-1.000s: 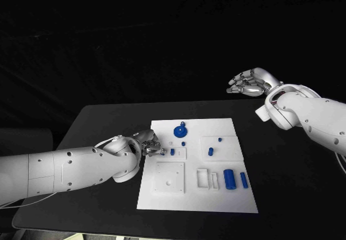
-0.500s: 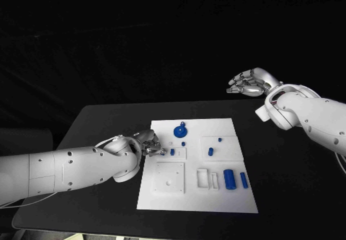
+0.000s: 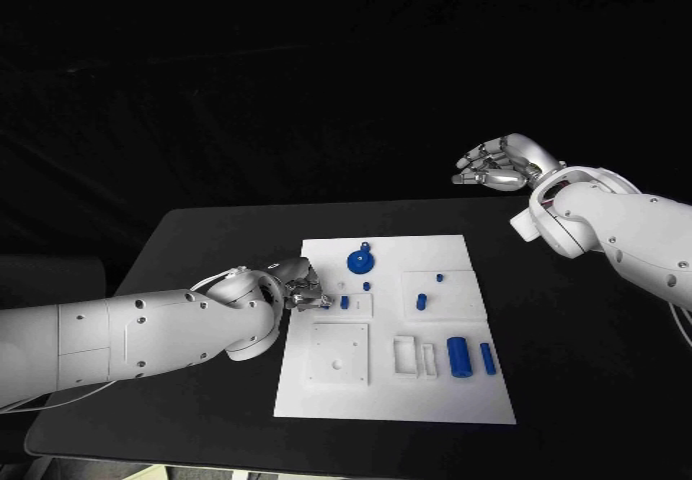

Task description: Assemble the parts on the task board

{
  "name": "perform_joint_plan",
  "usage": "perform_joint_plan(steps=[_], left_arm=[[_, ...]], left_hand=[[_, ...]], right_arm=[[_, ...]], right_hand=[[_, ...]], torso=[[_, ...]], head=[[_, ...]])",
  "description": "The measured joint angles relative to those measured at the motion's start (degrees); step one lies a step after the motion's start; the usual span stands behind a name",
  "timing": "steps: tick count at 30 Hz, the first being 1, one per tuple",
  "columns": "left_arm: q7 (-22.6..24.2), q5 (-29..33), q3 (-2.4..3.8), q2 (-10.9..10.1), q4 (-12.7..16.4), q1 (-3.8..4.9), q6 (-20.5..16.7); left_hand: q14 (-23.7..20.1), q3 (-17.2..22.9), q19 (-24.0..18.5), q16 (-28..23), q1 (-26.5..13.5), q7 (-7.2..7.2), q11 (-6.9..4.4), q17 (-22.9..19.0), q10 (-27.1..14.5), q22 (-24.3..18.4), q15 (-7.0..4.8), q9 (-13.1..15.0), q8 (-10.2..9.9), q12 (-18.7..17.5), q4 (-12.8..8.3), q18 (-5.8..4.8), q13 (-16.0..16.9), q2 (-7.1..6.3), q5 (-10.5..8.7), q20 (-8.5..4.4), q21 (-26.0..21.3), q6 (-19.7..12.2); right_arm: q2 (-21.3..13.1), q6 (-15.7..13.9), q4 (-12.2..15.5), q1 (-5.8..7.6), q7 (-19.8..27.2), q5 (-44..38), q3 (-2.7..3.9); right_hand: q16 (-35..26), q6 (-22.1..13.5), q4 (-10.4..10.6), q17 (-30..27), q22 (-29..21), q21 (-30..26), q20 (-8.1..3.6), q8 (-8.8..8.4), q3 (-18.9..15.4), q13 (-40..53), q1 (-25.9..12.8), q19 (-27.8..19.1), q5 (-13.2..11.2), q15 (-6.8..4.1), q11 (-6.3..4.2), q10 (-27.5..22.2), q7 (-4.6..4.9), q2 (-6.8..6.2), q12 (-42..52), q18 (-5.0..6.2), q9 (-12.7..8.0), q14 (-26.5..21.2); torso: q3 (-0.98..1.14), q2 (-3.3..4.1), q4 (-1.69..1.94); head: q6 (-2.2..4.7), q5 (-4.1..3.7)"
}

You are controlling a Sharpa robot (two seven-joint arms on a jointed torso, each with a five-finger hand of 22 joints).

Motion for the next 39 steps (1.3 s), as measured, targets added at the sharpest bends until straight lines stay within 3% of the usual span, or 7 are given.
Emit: perform_joint_plan(steps=[17,26,39], left_arm=[[-0.1,-0.5,0.03,0.0,0.0,0.05,0.6],[-0.3,-1.0,-0.02,-0.1,0.0,-0.01,0.9],[-0.4,-1.4,0.03,-0.1,0.1,0.02,1.3]], left_hand=[[0.0,0.0,0.0,0.2,-0.5,0.20,0.00,0.3,0.0,0.3,-0.02,0.6,1.1,0.6,0.0,0.01,0.1,-0.63,0.07,0.00,0.2,0.2],[0.0,-0.2,0.0,0.7,-0.5,0.19,0.00,0.5,0.0,0.4,-0.02,1.0,1.8,0.9,-0.2,0.01,0.2,-0.61,2.34,0.00,0.2,0.2],[0.0,-0.4,0.0,0.7,-0.5,0.17,0.00,0.6,0.0,0.5,-0.01,1.1,2.0,1.1,-0.4,0.01,0.3,-0.61,3.22,0.00,0.2,0.2]], right_arm=[[0.0,0.1,0.0,0.00,0.0,0.0,0.00],[0.0,0.2,0.0,0.00,0.0,0.1,0.00],[0.1,0.3,0.0,0.00,0.0,0.1,0.00]], right_hand=[[0.0,-0.1,0.2,-0.3,0.1,-0.2,0.00,0.00,-0.2,-0.3,-0.3,0.0,0.2,-0.01,0.21,0.2,0.08,0.31,0.0,0.00,-0.1,0.0],[0.0,-0.1,0.2,-0.4,0.1,-0.2,0.00,0.00,-0.2,-0.4,-0.3,0.0,0.2,-0.01,0.21,0.2,0.08,0.30,-0.2,0.00,-0.1,0.0],[0.0,-0.1,0.3,-0.5,0.2,-0.5,0.00,0.00,-0.3,-0.5,-0.3,0.0,0.4,-0.01,0.00,0.4,0.07,0.30,-0.2,0.00,-0.1,0.0]], torso=[[-0.01,-0.01,0.01],[-0.01,-0.01,0.01],[-0.01,-0.01,-0.02]], head=[[-0.21,-0.03],[-0.28,-0.03],[-0.42,-0.01]])
